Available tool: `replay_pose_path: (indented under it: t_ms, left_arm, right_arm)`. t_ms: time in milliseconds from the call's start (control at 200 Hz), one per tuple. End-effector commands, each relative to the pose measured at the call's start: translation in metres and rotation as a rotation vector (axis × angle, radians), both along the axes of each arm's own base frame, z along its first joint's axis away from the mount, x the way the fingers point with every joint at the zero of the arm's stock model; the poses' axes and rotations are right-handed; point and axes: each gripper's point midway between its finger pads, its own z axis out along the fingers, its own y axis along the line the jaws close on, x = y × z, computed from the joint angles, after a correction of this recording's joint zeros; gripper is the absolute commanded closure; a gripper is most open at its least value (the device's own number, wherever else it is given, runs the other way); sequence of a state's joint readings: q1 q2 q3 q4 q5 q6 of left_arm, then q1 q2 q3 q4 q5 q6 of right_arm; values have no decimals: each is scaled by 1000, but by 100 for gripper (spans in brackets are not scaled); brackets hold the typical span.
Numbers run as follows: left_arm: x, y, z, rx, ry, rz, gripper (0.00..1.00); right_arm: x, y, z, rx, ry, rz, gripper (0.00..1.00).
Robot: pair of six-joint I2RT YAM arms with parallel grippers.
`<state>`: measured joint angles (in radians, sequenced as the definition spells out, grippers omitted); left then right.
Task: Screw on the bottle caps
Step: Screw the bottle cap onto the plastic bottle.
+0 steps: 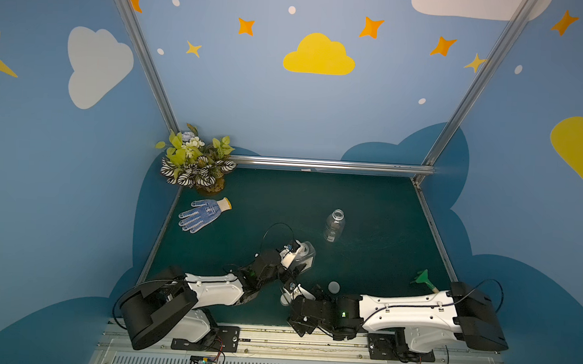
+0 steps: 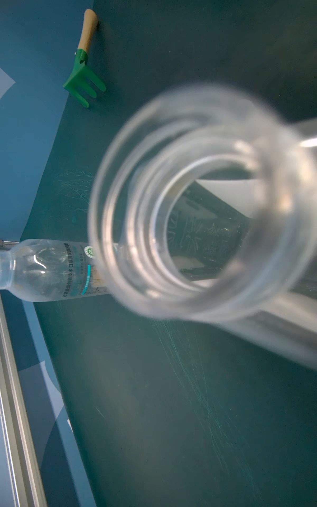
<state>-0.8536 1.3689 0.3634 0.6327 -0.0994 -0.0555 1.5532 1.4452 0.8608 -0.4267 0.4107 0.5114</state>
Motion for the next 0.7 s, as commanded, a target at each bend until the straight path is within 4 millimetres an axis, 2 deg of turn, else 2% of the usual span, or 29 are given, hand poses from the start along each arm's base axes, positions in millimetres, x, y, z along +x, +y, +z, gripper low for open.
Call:
replay_pose_path:
  t_ms: [0,240,436,696]
  left_arm:
    - [-3,-3,0,-17,10,-15,27]
    - [-4,-3,-2,-13,19,-14,26]
    - [0,-2,-8,2,28,6,37]
    - [10,5,-5,33,-9,57,55]
  right_arm:
    - [1,8,5,24,-2,-32,5]
    - [-1,16,-4,18,-3,-24,11]
    - [-3,18,-7,22,-7,-25,12]
    - [-1,6,-9,39,-7,-42,12]
